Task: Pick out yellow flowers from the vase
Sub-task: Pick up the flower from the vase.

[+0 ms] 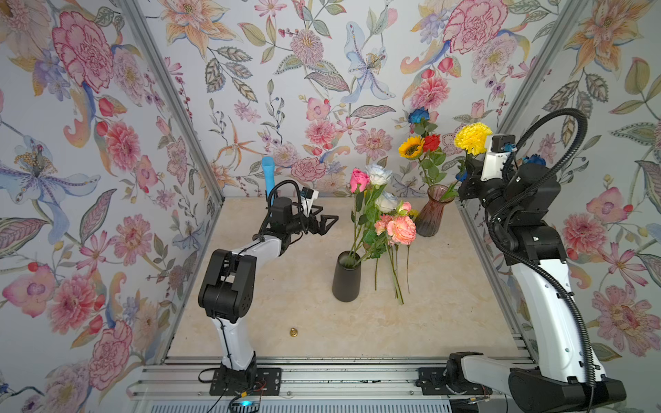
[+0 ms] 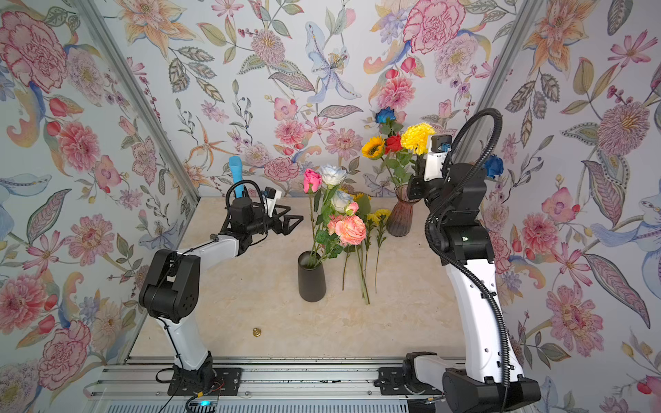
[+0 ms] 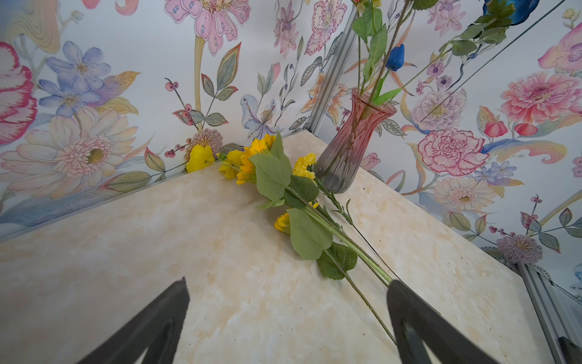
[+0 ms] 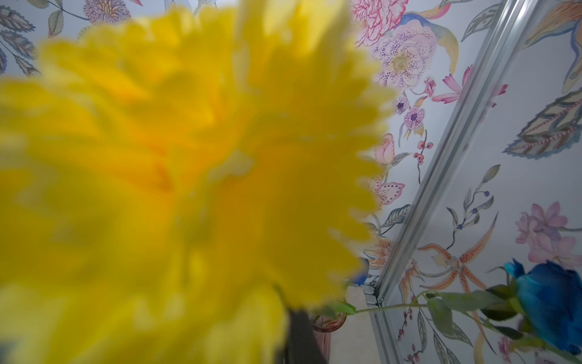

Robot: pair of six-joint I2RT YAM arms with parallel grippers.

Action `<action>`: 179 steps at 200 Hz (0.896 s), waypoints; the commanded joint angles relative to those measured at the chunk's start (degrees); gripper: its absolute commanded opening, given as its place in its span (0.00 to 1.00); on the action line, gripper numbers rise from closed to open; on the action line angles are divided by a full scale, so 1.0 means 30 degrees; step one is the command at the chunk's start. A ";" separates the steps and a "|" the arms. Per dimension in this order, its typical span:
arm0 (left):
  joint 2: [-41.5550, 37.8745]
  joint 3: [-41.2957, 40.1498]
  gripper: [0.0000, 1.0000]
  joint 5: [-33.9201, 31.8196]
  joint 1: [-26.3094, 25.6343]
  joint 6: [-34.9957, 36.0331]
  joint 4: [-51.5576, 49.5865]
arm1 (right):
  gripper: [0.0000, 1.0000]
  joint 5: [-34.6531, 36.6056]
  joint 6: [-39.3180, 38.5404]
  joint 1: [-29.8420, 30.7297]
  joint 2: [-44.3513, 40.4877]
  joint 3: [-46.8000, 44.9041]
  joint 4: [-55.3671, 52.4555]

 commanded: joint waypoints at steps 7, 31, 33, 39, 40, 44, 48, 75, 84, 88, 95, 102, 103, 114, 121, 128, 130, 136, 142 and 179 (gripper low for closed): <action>-0.0625 -0.0049 1.00 0.0043 -0.0036 0.0283 0.0110 | 0.00 -0.1264 0.1038 -0.0124 0.0877 0.2446 -0.4268; -0.0596 -0.0024 1.00 0.0060 -0.0073 0.0195 0.0210 | 0.00 -0.0988 0.1476 -0.0239 0.0832 0.3057 -0.4902; -0.0611 -0.0031 1.00 0.0061 -0.0068 0.0195 0.0221 | 0.00 -0.0995 0.1521 -0.0268 0.0801 0.3110 -0.4948; -0.0600 -0.0011 1.00 0.0060 -0.0085 0.0197 0.0196 | 0.00 -0.1237 0.1628 -0.0379 0.0724 0.3252 -0.4997; -0.0598 -0.0008 1.00 0.0070 -0.0090 0.0196 0.0225 | 0.00 -0.1293 0.1650 -0.0392 0.0693 0.3278 -0.5004; -0.0594 -0.0019 1.00 0.0067 -0.0099 0.0195 0.0223 | 0.00 -0.1523 0.1708 -0.0449 0.0604 0.3342 -0.4971; -0.0579 -0.0007 1.00 0.0052 -0.0096 0.0195 0.0224 | 0.00 -0.1675 0.1725 -0.0511 0.0568 0.3423 -0.4961; -0.0540 0.0010 1.00 0.0039 -0.0096 0.0224 0.0229 | 0.00 -0.2060 0.1970 -0.0726 0.0933 0.4870 -0.5934; -0.0501 0.0025 1.00 0.0051 -0.0097 0.0227 0.0249 | 0.00 -0.2529 0.2147 -0.0806 0.1482 0.5780 -0.6964; -0.0508 0.0014 1.00 0.0037 -0.0096 0.0237 0.0246 | 0.00 -0.2712 0.2205 -0.0828 0.1699 0.6089 -0.7358; -0.0526 0.0017 1.00 0.0043 -0.0096 0.0228 0.0237 | 0.00 -0.3111 0.2278 -0.0843 0.2139 0.6652 -0.8197; -0.0508 0.0025 1.00 0.0044 -0.0097 0.0225 0.0225 | 0.00 -0.3457 0.2388 -0.0844 0.2598 0.6990 -0.8834; -0.0508 0.0025 1.00 0.0033 -0.0097 0.0224 0.0225 | 0.00 -0.3516 0.2411 -0.0844 0.2641 0.7022 -0.8929; -0.0561 0.0012 1.00 0.0050 -0.0096 0.0252 0.0206 | 0.00 -0.3849 0.2485 -0.0844 0.3021 0.7054 -0.9662; -0.0609 0.0021 1.00 0.0023 -0.0088 0.0283 0.0192 | 0.00 -0.3722 0.2567 -0.0845 0.3135 0.6892 -0.9883; -0.0654 -0.0006 1.00 -0.0021 -0.0110 0.0308 0.0167 | 0.00 -0.3627 0.2638 -0.0858 0.3222 0.6631 -1.0062; -0.0654 -0.0005 1.00 -0.0055 -0.0121 0.0311 0.0151 | 0.00 -0.3662 0.2661 -0.0869 0.3273 0.6538 -1.0149; -0.0702 -0.0052 1.00 -0.0064 -0.0096 0.0316 0.0148 | 0.00 -0.3790 0.2658 -0.0895 0.3454 0.6451 -1.0454; -0.0721 -0.0038 1.00 -0.0088 -0.0101 0.0363 0.0149 | 0.00 -0.3964 0.2669 -0.0902 0.3739 0.6426 -1.0820; -0.0773 -0.0310 1.00 -0.0340 -0.0096 0.0285 0.0451 | 0.00 -0.4988 0.2615 0.0013 0.5327 0.4531 -1.1289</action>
